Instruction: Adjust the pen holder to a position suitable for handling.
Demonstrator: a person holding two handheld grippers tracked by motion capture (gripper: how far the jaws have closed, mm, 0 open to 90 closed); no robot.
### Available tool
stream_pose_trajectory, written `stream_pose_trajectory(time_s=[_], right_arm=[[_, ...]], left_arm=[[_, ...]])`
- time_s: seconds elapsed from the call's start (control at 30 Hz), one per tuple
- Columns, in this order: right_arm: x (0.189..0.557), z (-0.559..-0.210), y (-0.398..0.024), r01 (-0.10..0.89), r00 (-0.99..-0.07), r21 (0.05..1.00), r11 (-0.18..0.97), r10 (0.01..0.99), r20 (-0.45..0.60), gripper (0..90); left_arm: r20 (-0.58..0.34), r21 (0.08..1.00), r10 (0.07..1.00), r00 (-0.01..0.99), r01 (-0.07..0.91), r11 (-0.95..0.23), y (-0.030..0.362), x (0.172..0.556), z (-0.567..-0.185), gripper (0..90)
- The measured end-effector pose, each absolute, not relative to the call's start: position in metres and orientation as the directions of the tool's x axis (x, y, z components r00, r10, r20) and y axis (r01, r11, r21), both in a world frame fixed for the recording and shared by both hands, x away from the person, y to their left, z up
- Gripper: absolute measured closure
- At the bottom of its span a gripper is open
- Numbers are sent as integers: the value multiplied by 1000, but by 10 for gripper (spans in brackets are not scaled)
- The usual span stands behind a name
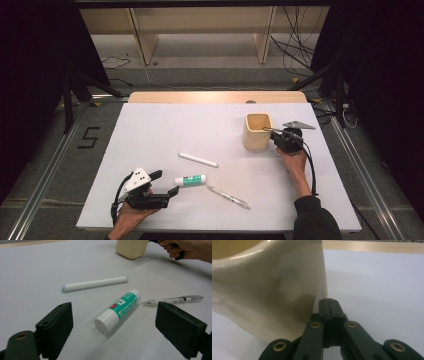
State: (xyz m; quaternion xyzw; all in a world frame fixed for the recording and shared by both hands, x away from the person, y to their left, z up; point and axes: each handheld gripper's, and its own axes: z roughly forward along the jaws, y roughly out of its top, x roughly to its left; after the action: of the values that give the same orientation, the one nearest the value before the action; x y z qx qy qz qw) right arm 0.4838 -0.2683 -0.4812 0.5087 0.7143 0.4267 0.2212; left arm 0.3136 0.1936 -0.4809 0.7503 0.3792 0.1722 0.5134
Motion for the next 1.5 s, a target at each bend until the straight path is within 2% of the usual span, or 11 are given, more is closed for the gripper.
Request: stream_pose_trajectory(time_s=[0.47,1.5], right_arm=[[483,-481,-253,551,-392,823,138,913,110,900],[499,-479,-174,544,-486,809,223,870,87,900]], left_arm=[[-130,899,744,656,394,-189,193,315,-481,144],[-122,900,741,660,389,-197,193,316,-480,146]])
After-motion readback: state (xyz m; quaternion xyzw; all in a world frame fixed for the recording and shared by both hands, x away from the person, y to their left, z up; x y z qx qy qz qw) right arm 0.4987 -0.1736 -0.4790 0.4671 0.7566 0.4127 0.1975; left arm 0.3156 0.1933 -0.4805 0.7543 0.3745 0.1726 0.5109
